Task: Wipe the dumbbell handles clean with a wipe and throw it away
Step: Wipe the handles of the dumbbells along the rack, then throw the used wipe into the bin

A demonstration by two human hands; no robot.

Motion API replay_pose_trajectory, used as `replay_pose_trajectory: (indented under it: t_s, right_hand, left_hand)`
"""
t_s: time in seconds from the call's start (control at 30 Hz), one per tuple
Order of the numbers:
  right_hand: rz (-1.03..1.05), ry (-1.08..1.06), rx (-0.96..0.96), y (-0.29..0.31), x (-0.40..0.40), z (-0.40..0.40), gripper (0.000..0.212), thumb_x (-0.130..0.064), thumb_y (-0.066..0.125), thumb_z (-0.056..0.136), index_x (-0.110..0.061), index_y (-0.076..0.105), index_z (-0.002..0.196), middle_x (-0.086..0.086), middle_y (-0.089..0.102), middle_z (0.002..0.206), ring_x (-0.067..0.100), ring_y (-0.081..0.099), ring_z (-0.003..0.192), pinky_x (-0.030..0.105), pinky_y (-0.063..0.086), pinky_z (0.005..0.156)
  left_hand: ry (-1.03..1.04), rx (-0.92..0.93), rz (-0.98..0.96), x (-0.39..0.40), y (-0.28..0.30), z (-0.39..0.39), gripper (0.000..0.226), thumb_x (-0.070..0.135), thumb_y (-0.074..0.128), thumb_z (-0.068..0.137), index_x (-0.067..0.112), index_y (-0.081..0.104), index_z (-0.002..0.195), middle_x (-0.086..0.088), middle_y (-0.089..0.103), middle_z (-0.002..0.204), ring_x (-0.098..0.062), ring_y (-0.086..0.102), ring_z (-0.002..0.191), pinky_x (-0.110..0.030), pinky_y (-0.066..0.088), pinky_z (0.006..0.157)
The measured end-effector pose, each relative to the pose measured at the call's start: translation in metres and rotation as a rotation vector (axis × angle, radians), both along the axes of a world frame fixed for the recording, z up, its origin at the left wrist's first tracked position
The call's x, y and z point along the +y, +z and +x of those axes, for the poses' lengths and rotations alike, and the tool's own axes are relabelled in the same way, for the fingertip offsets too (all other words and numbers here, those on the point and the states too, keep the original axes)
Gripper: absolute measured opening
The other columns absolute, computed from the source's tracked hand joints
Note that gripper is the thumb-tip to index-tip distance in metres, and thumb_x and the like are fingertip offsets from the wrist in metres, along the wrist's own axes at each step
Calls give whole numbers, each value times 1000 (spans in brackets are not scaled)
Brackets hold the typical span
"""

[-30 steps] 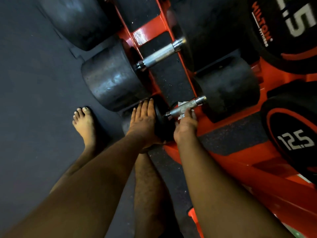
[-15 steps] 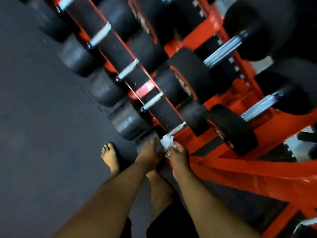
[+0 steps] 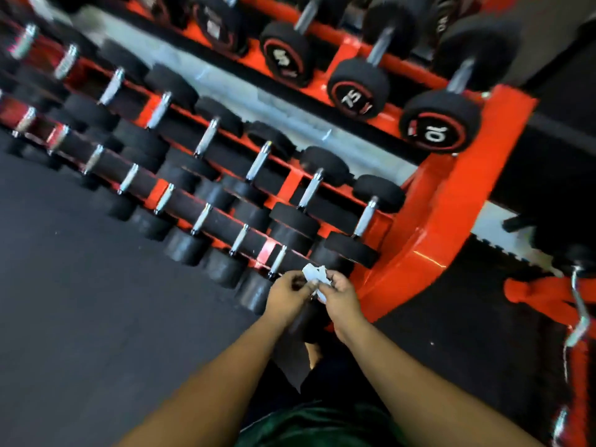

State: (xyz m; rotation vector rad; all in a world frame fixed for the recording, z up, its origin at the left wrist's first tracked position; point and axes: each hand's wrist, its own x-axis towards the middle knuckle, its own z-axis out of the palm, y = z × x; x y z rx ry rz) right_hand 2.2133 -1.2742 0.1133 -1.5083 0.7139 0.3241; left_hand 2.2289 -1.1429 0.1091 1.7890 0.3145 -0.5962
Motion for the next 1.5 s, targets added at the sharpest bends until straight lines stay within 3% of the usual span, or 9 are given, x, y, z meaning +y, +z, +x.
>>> replay_pose_trajectory:
  t_s: [0.2,0.33,0.47,0.63,0.77,0.9,1.07,1.3,1.5]
  right_hand:
    - [-85,-115,-170,68,5,-28,18,-11,61,96,-17,71,110,3,76,105,21,72,100,35,57,87]
    - [-151,-199,-254,113,-7,-52,19,-10,60,96,-14,70,112,6,76,107,23,71,103,41,55,90]
    - [-125,-349,-299,159,-34,-74,22,-13,61,99,-9,66,120,10,74,109,23,72,99,37,60,78]
    - [-230,-444,-383,214,-70,-108,14,-6,65,95,-4,67,109,17,74,101,19,70,84,29,57,60]
    - [-271,-512,-441,243,-91,-146,13,-5,65,94,-7,65,107,14,74,93,17,71,79,27,56,59]
    - [-291,-572,-493,256,-118,-192,12,-6,66,94,-8,64,105,15,73,93,24,73,86,28,57,60]
    - [-307,-650,-552,270,-158,-262,10,-8,67,92,-14,67,100,9,71,86,26,73,89,33,59,64]
    - [-153,-700,-609,286,-192,-360,18,-20,62,100,-16,65,117,8,74,107,21,73,87,42,62,74]
    - [-161,-790,-591,283,-199,-406,14,-24,61,100,-13,70,99,8,74,98,14,69,85,40,61,71]
  left_hand:
    - [-174,-167,-78,-6,75,10,16,20,79,88,11,70,98,3,75,85,-4,71,78,-19,53,71]
    - [-332,-265,-142,-18,125,7,12,15,79,88,12,70,95,-5,77,87,-13,72,79,-28,57,72]
    - [-431,-274,-255,-44,173,2,16,5,77,89,-1,66,100,-6,71,82,-3,67,69,-20,53,60]
    - [-530,-197,-444,-83,219,-17,28,6,76,90,-2,64,114,-15,75,96,-29,74,90,-43,63,73]
    - [-585,-154,-536,-111,238,-42,35,9,80,87,6,67,119,-18,74,112,-35,73,103,-55,59,89]
    - [-629,-105,-600,-142,254,-80,39,4,77,88,7,65,125,-15,72,120,-33,72,108,-51,58,93]
    - [-671,-102,-648,-186,273,-145,32,-5,69,91,3,67,122,-17,73,118,-32,71,109,-42,61,86]
    - [-709,-140,-636,-241,290,-227,16,-9,65,91,-5,69,105,-12,76,96,-22,74,88,-29,59,71]
    - [-847,-153,-588,-262,287,-264,17,-10,67,88,2,75,97,-15,76,97,-25,74,90,-31,58,74]
